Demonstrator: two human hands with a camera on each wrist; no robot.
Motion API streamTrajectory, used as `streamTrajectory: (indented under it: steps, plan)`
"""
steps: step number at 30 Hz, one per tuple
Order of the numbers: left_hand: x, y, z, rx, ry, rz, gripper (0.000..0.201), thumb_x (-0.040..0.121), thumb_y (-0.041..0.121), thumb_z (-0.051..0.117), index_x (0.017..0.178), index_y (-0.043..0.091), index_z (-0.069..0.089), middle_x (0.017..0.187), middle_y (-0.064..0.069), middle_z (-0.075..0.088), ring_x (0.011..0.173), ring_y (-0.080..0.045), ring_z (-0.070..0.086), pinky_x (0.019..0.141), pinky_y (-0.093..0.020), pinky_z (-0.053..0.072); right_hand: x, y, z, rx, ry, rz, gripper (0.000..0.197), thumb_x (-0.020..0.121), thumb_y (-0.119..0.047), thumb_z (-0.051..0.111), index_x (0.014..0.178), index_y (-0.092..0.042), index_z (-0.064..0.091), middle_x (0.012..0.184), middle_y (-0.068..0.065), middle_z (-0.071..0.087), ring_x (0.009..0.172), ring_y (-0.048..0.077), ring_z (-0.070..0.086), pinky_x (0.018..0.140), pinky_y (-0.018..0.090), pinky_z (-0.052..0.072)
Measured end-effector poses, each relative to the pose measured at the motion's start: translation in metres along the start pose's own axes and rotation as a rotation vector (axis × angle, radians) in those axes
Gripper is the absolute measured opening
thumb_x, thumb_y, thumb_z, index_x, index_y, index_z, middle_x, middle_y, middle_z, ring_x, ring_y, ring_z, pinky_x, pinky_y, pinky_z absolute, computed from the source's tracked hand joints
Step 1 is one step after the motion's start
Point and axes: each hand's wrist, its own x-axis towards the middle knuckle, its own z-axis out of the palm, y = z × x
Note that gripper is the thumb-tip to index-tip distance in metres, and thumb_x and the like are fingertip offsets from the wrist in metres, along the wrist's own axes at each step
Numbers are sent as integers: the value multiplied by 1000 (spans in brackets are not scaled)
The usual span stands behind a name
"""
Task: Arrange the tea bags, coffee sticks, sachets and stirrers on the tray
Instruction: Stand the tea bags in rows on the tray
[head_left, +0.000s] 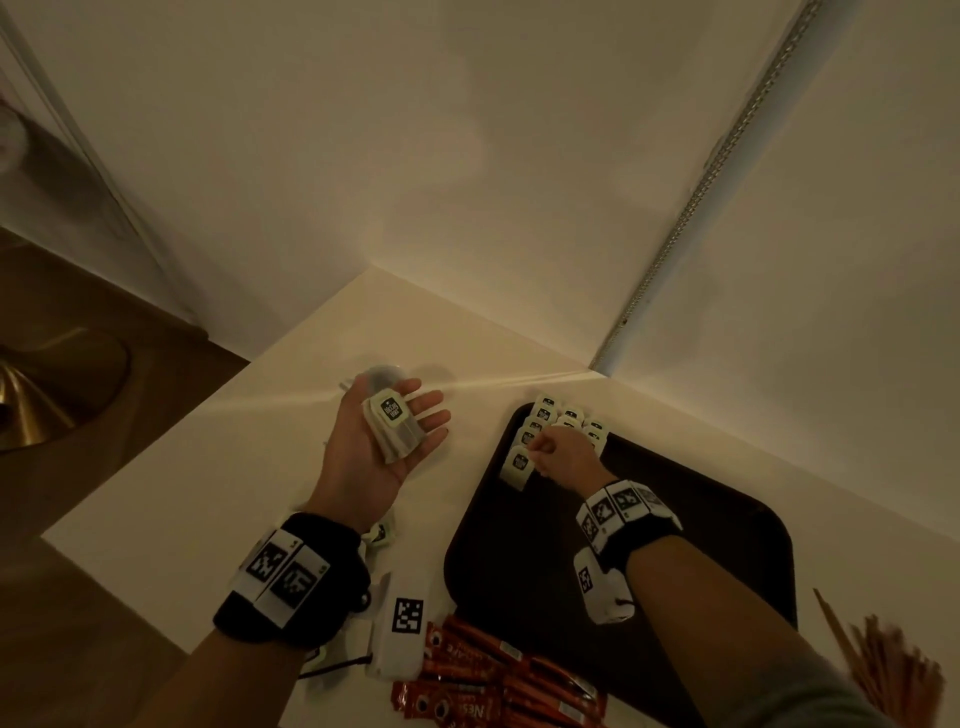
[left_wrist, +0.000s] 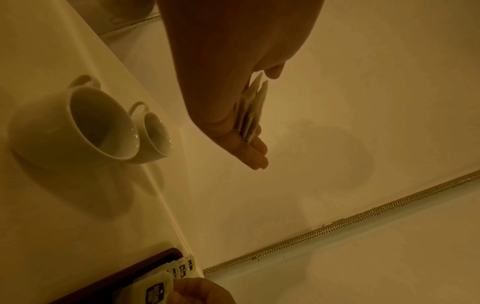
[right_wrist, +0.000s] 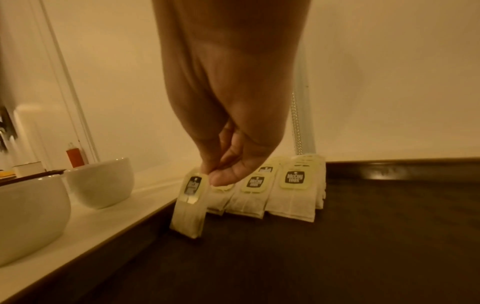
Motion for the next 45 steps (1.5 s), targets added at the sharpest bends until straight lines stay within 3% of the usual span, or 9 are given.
streamTrajectory:
  steps: [5, 14, 20, 23, 28, 32, 37, 41, 45]
  plan:
    - [2, -2, 2, 62, 17, -5, 60, 96, 56, 25, 107, 8, 62, 100, -11, 72, 84, -24, 71, 63, -27, 57, 12, 3, 3, -34, 69, 7, 14, 89, -5, 58, 99, 3, 64, 94, 9, 63, 89, 18, 58, 77, 21, 43]
    - [4, -3, 5, 102, -15, -92, 69, 96, 60, 22, 111, 5, 61, 109, -17, 69, 96, -29, 69, 68, -31, 59, 17, -7, 0, 42, 216, -28, 13, 86, -12, 65, 92, -1, 65, 95, 16, 66, 88, 25, 61, 77, 28, 46]
    - [5, -7, 13, 129, -39, -167, 68, 96, 59, 27, 115, 4, 60, 111, -16, 69, 97, -29, 69, 72, -35, 59, -39, -103, -22, 266, 122, -575, 32, 77, -25, 75, 107, -20, 65, 101, -4, 53, 89, 5, 52, 74, 8, 38]
    - [3, -7, 21, 111, -114, -168, 68, 94, 61, 26, 121, 7, 58, 118, -13, 66, 101, -24, 67, 74, -37, 59, -55, -126, -27, 136, 33, -721, 44, 66, -31, 83, 107, -22, 67, 100, -7, 49, 98, 11, 51, 85, 16, 41]
    - [-4, -2, 24, 140, -214, -169, 69, 88, 63, 31, 123, 9, 58, 122, -13, 65, 109, -27, 64, 81, -38, 58, -59, -131, -39, 114, 86, -698, 40, 63, -25, 85, 96, -16, 67, 91, 1, 62, 83, 13, 55, 75, 26, 47]
    - [-3, -6, 27, 241, -193, -78, 57, 81, 44, 53, 124, 7, 57, 118, -14, 65, 106, -23, 65, 76, -31, 57, -61, -133, -53, 194, 161, -663, 34, 60, -20, 87, 86, -12, 66, 74, 3, 66, 64, 8, 55, 57, 11, 40]
    - [0, -10, 26, 254, -133, 103, 57, 80, 24, 61, 126, -7, 49, 112, -19, 62, 100, -25, 64, 74, -25, 55, -67, -142, -67, 261, 161, -647, 7, 76, -13, 76, 81, -12, 71, 71, -4, 67, 64, 4, 60, 63, 15, 47]
    - [-4, -6, 29, 318, -199, 201, 43, 81, 22, 61, 118, 1, 57, 109, -10, 67, 103, -19, 65, 82, -30, 54, -78, -149, -79, 199, 145, -676, 3, 81, -15, 71, 82, -16, 69, 79, -9, 66, 72, 2, 59, 63, 9, 42]
    - [-8, -5, 35, 349, -262, 222, 19, 76, 15, 63, 93, 8, 61, 82, 0, 70, 81, -14, 68, 70, -27, 55, -87, -158, -84, 92, 93, -717, 4, 82, -16, 71, 85, -14, 69, 72, -10, 63, 66, 3, 55, 59, 8, 38]
